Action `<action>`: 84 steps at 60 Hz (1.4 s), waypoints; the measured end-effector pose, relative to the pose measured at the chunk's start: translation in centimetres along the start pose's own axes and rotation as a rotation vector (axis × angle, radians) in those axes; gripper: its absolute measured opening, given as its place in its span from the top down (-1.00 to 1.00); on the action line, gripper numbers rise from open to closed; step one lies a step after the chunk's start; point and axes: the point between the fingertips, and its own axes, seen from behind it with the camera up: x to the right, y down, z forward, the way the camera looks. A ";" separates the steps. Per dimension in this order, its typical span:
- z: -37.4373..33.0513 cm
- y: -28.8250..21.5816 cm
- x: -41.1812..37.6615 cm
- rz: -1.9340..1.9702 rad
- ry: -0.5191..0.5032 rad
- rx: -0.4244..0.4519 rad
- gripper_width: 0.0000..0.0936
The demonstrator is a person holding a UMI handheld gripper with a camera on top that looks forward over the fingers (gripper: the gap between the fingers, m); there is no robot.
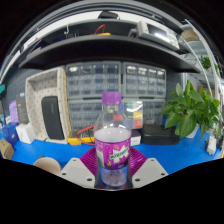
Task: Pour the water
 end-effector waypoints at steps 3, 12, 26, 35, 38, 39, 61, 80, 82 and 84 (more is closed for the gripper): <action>-0.2 -0.1 0.2 0.013 0.001 0.011 0.20; -0.9 0.2 0.4 0.031 0.003 0.037 0.17; -1.5 1.3 0.7 0.033 0.041 -0.022 -0.28; -3.4 2.6 1.0 0.005 0.079 -0.058 -0.54; -4.7 3.0 0.5 0.004 0.073 -0.067 -0.54; -5.2 3.1 0.3 0.005 0.074 -0.071 -0.54; -18.5 0.2 -3.1 0.021 0.044 -0.138 -0.53; -26.2 -6.0 -6.0 0.002 -0.010 -0.085 -0.54; -26.6 -6.2 -5.8 -0.009 -0.001 -0.080 -0.54; -27.0 -6.5 -5.6 -0.017 0.007 -0.074 -0.54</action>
